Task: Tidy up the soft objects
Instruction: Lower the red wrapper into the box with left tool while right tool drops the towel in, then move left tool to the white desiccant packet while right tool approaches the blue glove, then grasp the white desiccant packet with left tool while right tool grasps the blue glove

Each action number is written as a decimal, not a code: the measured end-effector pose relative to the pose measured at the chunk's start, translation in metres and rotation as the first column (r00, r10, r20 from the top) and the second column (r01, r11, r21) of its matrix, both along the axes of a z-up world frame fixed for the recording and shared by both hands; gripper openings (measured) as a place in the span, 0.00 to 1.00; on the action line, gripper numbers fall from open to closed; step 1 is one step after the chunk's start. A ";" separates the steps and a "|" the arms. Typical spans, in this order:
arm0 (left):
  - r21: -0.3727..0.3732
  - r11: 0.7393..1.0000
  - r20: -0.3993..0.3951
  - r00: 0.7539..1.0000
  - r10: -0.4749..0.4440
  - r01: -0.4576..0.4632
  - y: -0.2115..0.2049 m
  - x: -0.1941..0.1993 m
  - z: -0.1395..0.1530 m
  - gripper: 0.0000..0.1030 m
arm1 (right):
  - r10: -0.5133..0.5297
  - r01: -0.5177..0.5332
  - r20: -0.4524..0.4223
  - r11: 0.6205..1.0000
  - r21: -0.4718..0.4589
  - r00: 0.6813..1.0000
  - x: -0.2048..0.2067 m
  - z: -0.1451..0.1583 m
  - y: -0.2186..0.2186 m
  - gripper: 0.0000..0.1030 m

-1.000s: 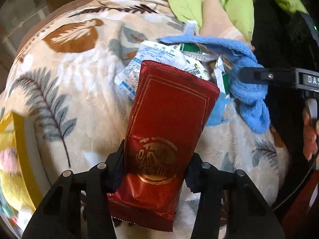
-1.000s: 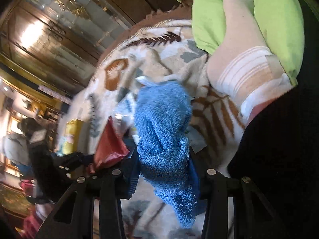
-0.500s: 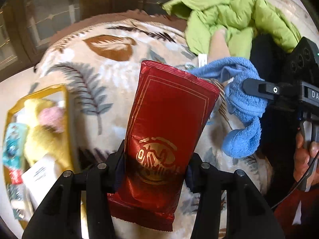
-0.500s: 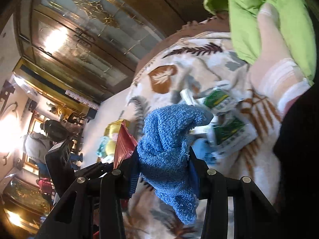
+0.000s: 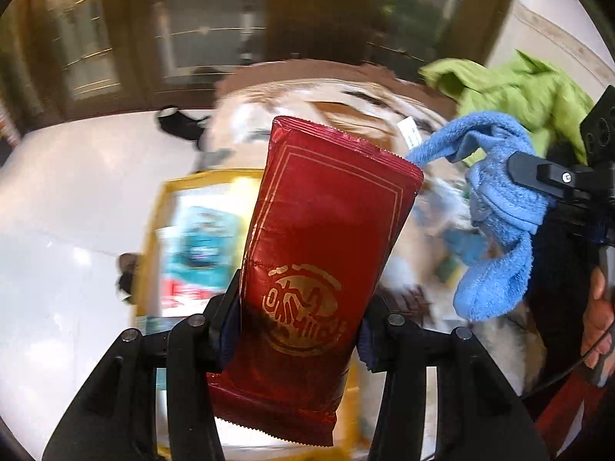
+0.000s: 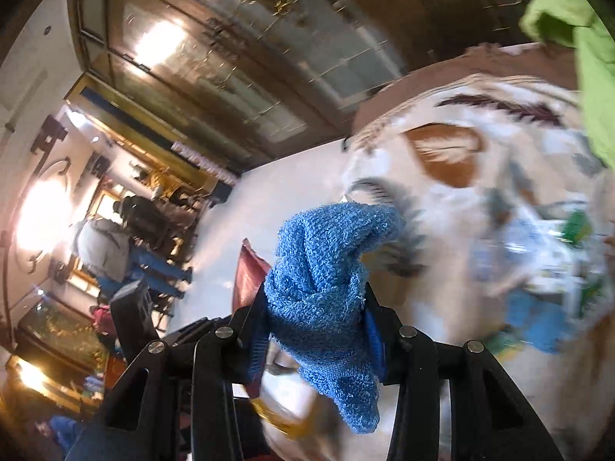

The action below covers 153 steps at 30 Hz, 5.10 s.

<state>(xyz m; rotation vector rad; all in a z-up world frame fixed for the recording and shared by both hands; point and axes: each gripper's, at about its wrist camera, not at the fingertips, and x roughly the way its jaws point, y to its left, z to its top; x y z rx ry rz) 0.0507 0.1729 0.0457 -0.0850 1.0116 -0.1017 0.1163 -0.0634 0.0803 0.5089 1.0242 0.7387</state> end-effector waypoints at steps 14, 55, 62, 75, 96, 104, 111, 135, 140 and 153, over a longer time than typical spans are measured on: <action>0.010 0.988 -0.105 0.983 0.153 -0.153 0.052 0.014 -0.057 0.46 | 0.089 -0.105 -0.290 0.994 -0.038 0.953 0.001 -0.109 0.128 0.48; 0.100 0.993 0.179 0.983 0.043 -0.062 -0.071 -0.020 -0.007 0.77 | -0.025 0.021 -0.039 0.994 -0.103 0.999 -0.062 -0.040 -0.048 0.54; 0.123 0.992 0.175 0.985 0.010 -0.032 -0.098 -0.015 -0.011 0.77 | -0.084 0.080 -0.030 0.991 -0.103 0.996 -0.066 -0.039 -0.084 0.56; 0.153 0.988 0.129 0.992 -0.019 -0.001 -0.120 -0.005 -0.029 0.77 | -0.185 0.179 -0.063 0.979 -0.095 0.981 -0.061 -0.049 -0.133 0.57; 0.021 0.963 0.020 0.963 -0.268 0.267 -0.164 0.070 -0.047 0.80 | -0.336 0.324 -0.118 0.939 -0.114 0.934 -0.037 -0.068 -0.166 0.63; -0.003 0.898 -0.068 0.896 -0.439 0.440 -0.190 0.120 -0.068 0.80 | -0.349 0.328 -0.176 0.934 -0.142 0.920 -0.024 -0.093 -0.162 0.63; -0.014 0.845 -0.126 0.838 -0.531 0.534 -0.211 0.139 -0.086 0.80 | -0.352 0.324 -0.205 0.933 -0.157 0.913 -0.023 -0.106 -0.163 0.63; -0.077 0.835 -0.134 0.824 -0.550 0.545 -0.218 0.147 -0.084 0.39 | -0.285 0.236 -0.157 0.933 -0.272 0.946 -0.025 -0.115 -0.130 0.63; -0.122 0.872 -0.111 0.867 -0.486 0.474 -0.206 0.146 -0.077 0.32 | -0.313 0.267 -0.098 0.907 -0.326 0.945 -0.023 -0.115 -0.120 0.63; -0.167 0.915 -0.083 0.919 -0.385 0.368 -0.179 0.133 -0.069 0.32 | -0.313 0.274 -0.023 0.863 -0.423 0.949 0.013 -0.133 -0.086 0.48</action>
